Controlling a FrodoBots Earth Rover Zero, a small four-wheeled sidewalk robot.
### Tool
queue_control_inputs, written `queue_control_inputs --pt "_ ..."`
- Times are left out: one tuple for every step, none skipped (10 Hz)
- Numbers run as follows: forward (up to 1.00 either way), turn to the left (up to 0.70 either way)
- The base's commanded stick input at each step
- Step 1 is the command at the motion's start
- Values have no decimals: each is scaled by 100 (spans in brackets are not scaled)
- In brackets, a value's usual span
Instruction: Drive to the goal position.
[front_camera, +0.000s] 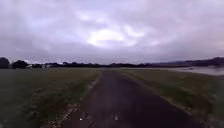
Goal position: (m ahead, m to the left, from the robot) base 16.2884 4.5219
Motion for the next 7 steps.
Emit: queue_control_inputs --pt "50 0" --pt "50 0" --pt "50 0" --pt "50 0" --pt "50 0" --pt "50 0" --pt "50 0"
